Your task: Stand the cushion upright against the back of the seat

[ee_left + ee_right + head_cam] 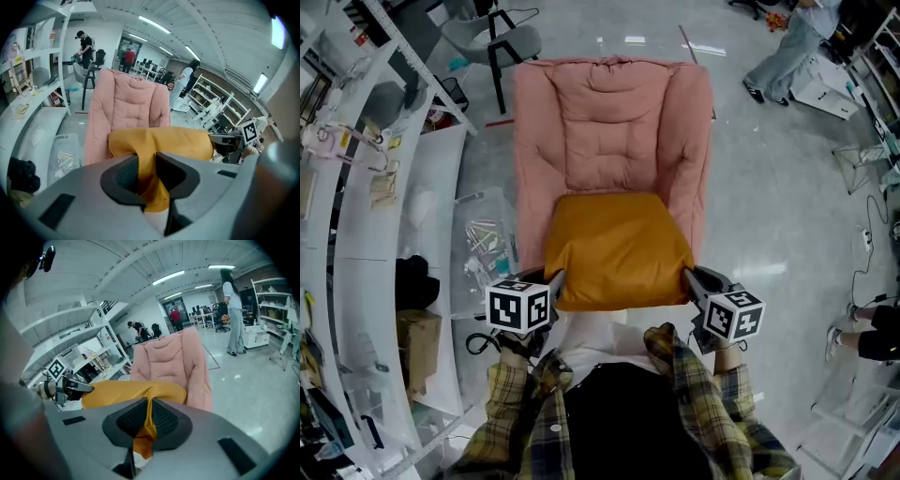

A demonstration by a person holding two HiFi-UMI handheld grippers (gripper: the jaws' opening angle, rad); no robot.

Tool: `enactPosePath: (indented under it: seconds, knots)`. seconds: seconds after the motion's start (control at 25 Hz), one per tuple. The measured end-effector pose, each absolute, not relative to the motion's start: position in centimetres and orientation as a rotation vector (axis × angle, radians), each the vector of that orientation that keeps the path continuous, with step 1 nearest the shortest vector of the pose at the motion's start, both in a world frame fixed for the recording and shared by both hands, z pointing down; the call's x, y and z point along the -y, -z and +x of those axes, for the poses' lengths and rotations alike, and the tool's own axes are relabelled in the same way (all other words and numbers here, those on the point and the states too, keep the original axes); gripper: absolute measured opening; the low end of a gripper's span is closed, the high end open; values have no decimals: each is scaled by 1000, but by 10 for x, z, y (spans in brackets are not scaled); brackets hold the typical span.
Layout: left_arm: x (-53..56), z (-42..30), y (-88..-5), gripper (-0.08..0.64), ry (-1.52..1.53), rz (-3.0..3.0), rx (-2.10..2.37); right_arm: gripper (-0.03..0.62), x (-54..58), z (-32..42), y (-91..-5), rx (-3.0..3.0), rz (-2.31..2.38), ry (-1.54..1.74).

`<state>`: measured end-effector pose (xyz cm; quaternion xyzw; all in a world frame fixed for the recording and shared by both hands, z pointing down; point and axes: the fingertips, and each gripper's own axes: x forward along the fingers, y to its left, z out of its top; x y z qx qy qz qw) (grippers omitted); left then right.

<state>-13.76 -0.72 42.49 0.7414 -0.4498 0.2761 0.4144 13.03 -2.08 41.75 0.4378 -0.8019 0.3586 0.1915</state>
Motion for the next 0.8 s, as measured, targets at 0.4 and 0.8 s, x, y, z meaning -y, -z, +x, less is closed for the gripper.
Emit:
enactPosePath:
  seconds: [0.4, 0.8]
  knots:
    - [72, -154, -432, 98, -709, 1865, 1121, 43, 82, 114, -423, 2230, 1244, -1016]
    - [168, -148, -431, 114, -740, 1915, 1019, 44, 179, 117, -430, 2140, 1315, -1035]
